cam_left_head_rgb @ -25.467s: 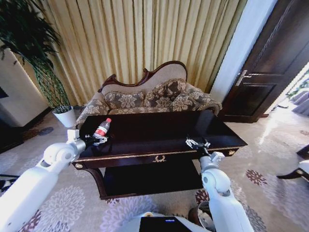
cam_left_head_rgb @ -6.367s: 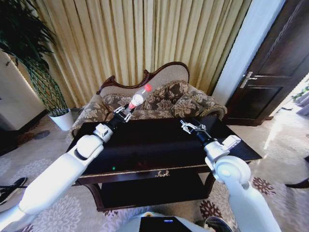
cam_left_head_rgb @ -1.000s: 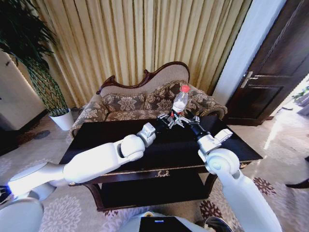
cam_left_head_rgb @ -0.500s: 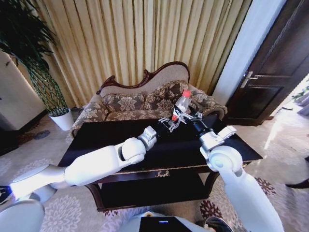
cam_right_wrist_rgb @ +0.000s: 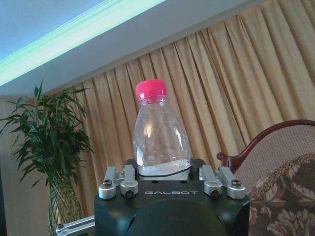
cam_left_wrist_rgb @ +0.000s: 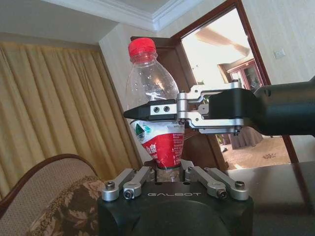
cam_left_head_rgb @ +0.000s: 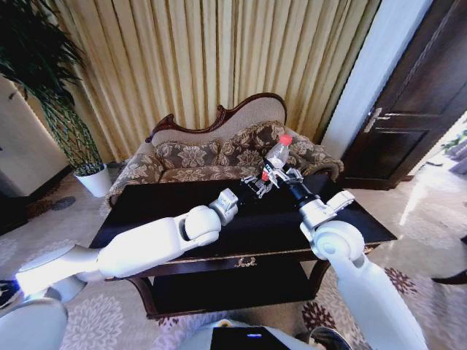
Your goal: Move to the front of the table and place the trash on the table into the trash bin.
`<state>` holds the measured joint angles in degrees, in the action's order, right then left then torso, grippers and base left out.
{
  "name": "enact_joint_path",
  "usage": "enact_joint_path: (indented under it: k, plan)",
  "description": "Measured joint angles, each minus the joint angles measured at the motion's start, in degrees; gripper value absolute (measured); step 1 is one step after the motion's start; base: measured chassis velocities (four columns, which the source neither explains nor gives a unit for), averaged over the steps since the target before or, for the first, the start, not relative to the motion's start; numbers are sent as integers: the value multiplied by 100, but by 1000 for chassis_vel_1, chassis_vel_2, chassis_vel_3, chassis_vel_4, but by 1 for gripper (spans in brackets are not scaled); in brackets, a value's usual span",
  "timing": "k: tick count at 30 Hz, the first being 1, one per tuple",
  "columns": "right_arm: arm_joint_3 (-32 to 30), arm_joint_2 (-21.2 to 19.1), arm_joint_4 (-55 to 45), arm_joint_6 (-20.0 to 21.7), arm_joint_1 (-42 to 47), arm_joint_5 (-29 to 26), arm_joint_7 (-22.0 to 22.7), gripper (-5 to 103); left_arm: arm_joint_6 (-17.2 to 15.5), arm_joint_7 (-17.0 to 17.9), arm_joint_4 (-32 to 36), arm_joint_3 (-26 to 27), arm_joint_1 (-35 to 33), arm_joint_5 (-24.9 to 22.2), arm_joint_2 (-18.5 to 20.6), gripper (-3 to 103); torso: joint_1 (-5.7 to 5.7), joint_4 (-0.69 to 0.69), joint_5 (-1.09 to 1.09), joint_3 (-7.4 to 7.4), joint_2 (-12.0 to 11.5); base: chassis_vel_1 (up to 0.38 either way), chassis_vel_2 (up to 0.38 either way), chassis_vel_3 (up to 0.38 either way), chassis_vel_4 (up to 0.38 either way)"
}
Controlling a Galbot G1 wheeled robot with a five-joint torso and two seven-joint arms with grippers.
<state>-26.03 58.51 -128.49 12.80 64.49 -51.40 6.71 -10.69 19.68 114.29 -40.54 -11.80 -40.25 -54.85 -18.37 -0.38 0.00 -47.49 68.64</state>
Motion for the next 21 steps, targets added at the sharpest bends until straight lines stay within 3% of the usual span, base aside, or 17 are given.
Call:
enact_joint_path:
  k: [7,14,21]
  plan:
    - [-6,14,-2,-2,22,6,-4,38,17,6,-9,18,-31,17,6,22,0,0,0,0,0,0,0,0,0]
    - [-29,15,-28,-9,41,10,-4,37,-18,164,35,39,-30,-6,-5,19,0,0,0,0,0,0,0,0,0]
    - [-63,14,-40,-13,72,3,9,28,-126,377,67,91,-80,-71,-30,44,0,0,0,0,0,0,0,0,0]
